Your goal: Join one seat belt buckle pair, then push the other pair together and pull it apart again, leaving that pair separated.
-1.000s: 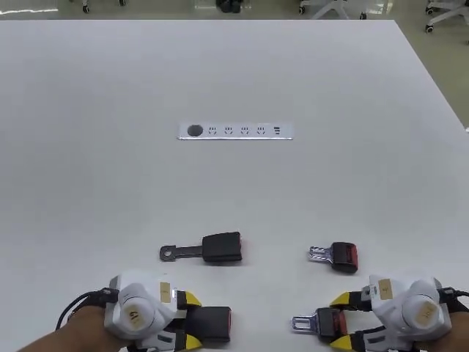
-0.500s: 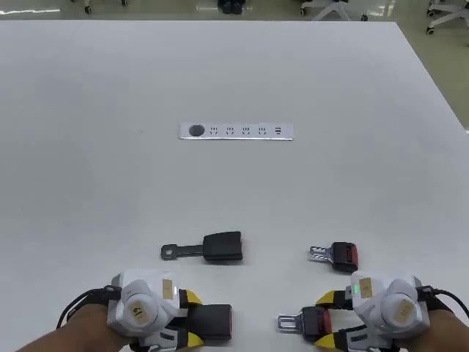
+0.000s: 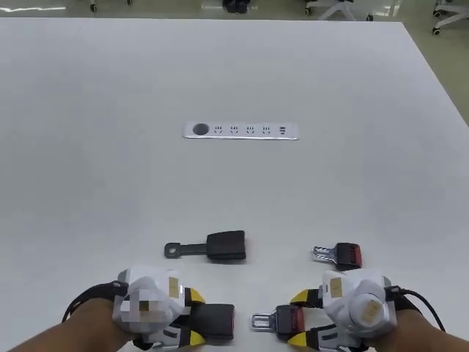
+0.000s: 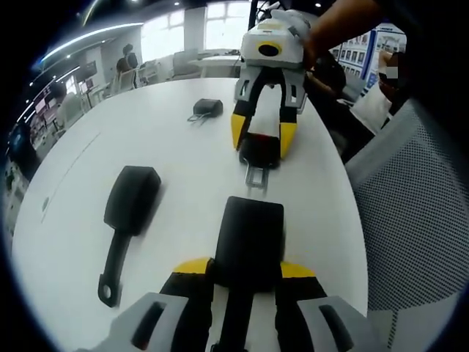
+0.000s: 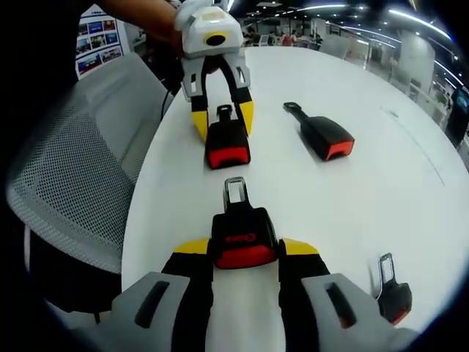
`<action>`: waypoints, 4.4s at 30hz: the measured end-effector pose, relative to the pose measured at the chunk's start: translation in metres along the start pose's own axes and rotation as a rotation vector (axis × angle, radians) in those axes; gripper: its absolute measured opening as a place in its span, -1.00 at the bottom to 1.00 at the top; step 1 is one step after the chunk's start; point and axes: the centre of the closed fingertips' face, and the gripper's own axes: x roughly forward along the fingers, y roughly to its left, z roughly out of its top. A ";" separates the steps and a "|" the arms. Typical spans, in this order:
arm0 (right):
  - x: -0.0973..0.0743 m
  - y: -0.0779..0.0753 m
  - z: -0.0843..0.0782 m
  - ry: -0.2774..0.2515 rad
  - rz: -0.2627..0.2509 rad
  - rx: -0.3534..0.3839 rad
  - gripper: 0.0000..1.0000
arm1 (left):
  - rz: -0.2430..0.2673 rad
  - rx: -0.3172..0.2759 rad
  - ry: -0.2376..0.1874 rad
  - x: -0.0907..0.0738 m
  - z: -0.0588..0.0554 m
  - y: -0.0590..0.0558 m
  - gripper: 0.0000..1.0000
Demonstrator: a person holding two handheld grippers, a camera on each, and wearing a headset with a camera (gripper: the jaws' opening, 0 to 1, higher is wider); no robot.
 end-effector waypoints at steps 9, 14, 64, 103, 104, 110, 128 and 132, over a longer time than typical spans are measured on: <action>0.008 -0.001 0.009 -0.014 -0.018 0.023 -0.36 | 0.012 0.003 0.007 0.001 0.000 0.000 -0.34; 0.017 0.000 0.015 -0.015 -0.013 0.014 -0.36 | 0.012 0.009 0.015 0.001 0.000 0.000 -0.34; 0.043 0.011 0.034 -0.014 -0.021 0.001 -0.37 | 0.008 0.040 0.046 0.001 0.000 0.000 -0.35; 0.040 0.015 0.044 -0.095 -0.041 -0.038 -0.39 | -0.050 0.034 -0.035 -0.005 -0.003 -0.005 -0.36; 0.039 0.016 0.045 -0.103 -0.049 -0.050 -0.39 | -0.053 0.040 -0.038 -0.005 -0.003 -0.005 -0.36; 0.039 0.015 0.046 -0.115 -0.068 -0.055 -0.39 | -0.047 0.048 -0.050 -0.005 -0.003 -0.005 -0.37; 0.036 0.019 0.048 -0.130 -0.073 -0.026 -0.40 | -0.068 0.055 -0.075 -0.003 0.000 -0.004 -0.37; 0.036 0.017 0.046 -0.138 -0.073 -0.022 -0.40 | -0.069 0.056 -0.077 -0.003 -0.001 -0.004 -0.37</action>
